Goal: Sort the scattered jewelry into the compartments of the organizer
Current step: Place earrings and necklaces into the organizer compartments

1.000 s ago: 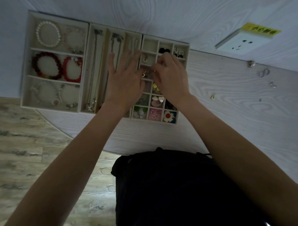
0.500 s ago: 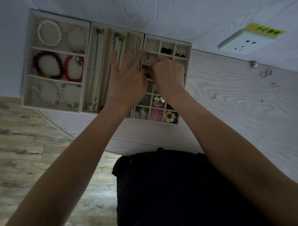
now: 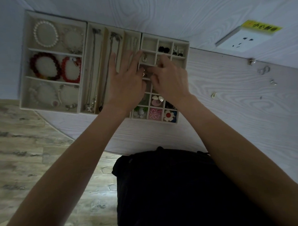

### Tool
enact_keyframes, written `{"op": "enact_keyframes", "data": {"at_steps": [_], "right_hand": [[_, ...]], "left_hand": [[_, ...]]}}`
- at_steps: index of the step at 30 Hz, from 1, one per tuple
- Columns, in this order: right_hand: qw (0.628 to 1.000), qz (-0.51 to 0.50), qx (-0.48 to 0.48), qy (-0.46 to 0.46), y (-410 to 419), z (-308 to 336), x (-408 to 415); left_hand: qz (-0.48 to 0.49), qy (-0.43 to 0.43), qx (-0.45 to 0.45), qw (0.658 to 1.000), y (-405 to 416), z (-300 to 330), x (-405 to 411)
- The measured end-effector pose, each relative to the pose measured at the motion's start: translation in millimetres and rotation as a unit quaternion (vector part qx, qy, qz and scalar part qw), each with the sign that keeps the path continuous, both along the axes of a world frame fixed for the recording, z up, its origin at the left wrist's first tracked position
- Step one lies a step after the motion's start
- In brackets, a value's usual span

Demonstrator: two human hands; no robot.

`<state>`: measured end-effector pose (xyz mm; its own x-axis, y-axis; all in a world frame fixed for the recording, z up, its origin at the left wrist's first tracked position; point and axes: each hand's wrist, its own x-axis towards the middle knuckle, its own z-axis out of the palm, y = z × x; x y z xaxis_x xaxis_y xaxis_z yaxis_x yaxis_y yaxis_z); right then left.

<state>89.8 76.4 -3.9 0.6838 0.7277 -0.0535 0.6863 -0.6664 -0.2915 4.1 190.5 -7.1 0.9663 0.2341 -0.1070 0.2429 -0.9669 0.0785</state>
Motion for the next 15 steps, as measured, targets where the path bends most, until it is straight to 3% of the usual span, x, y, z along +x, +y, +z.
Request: {"op": "enact_keyframes", "data": {"at_steps": [9, 15], "right_hand": [[0.999, -0.014, 0.032, -0.005, -4.5, 5.8, 0.3], [0.988, -0.12, 0.099, 0.007, -74.0, 28.5, 8.7]], "left_hand": [[-0.007, -0.007, -0.01, 1.0, 1.1, 0.8, 0.7], [0.017, -0.122, -0.094, 0.988, -3.6, 7.5, -9.2]]}}
